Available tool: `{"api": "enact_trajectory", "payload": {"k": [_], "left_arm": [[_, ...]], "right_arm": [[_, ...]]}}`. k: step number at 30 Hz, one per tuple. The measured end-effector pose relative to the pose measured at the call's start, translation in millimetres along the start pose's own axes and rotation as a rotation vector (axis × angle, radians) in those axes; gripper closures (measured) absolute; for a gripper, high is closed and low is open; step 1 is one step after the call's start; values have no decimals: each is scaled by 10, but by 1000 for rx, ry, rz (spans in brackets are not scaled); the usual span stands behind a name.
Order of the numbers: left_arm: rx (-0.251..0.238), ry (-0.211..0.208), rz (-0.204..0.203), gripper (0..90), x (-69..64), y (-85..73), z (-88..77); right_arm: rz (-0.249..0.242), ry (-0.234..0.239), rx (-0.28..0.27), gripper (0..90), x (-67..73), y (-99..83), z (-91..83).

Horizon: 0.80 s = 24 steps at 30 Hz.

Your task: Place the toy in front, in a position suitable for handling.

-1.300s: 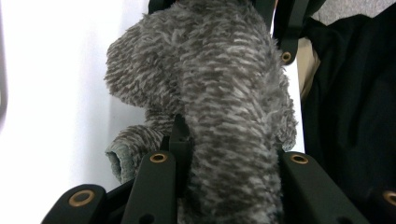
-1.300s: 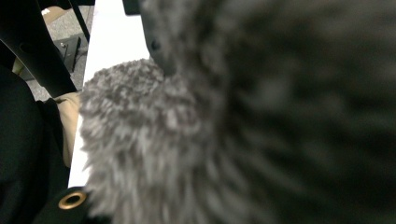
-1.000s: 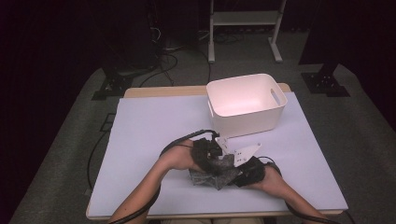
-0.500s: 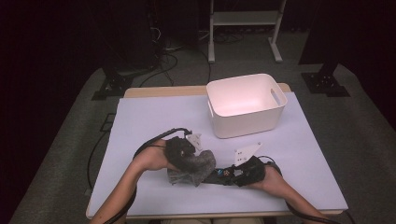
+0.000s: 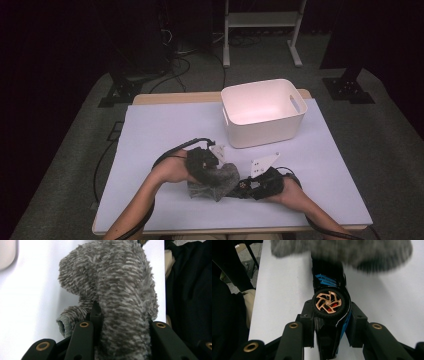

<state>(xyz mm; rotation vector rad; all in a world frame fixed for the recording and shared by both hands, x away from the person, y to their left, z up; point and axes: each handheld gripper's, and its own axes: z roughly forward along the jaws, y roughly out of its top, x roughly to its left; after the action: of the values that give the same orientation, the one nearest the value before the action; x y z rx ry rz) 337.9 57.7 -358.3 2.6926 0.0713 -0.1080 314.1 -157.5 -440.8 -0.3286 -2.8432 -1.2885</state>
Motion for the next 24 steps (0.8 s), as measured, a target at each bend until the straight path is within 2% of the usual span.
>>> {"api": "enact_trajectory", "payload": {"k": [6, 12, 18, 24], "left_arm": [[-3, -23, 61, 674, -30, 279, 150], [-15, -40, 87, 672, -29, 487, 241], [-24, -44, 84, 671, -21, 474, 249], [-7, -27, 65, 671, -21, 334, 169]], "right_arm": [[2, 1, -3, 633, 2, 1, 4], [9, 3, -9, 633, -8, -8, 4], [5, 3, -13, 634, -10, -14, 3], [3, 2, -12, 634, 3, -12, 4]]}}
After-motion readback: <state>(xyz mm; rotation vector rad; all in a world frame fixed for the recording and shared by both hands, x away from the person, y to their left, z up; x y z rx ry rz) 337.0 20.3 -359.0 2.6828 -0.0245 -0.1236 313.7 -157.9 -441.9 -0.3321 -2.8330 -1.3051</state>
